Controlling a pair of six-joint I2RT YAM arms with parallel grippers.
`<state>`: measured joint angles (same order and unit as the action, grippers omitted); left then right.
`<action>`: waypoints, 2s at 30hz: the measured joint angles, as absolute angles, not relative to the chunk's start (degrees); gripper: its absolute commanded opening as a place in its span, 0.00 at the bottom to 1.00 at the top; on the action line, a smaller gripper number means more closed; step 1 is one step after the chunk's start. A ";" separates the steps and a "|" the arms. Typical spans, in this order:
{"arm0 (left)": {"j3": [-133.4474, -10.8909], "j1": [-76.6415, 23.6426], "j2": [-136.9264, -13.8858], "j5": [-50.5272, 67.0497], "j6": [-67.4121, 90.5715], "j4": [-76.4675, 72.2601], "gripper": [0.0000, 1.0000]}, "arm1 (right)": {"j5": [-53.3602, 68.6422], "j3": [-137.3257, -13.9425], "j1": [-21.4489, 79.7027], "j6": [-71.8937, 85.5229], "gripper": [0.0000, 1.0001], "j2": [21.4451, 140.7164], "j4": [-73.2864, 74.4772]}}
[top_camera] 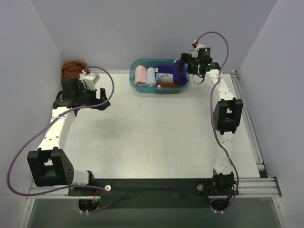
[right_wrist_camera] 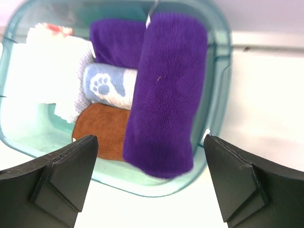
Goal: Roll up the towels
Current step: Place the rolled towel into the container, then move the towel to the center of the board
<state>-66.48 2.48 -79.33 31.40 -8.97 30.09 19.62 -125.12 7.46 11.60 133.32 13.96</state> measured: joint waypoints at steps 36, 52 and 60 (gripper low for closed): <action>-115.20 6.00 -140.35 -10.94 -60.82 11.70 0.89 | 27.35 -86.67 7.22 -2.26 1.00 95.33 22.20; -143.83 9.96 -160.31 -7.40 -70.65 11.88 0.81 | 28.51 -88.73 7.27 -1.72 1.00 99.31 22.35; -144.55 11.03 -163.04 -5.98 -70.72 11.88 0.00 | 28.08 -88.73 7.25 -1.54 1.00 99.31 22.68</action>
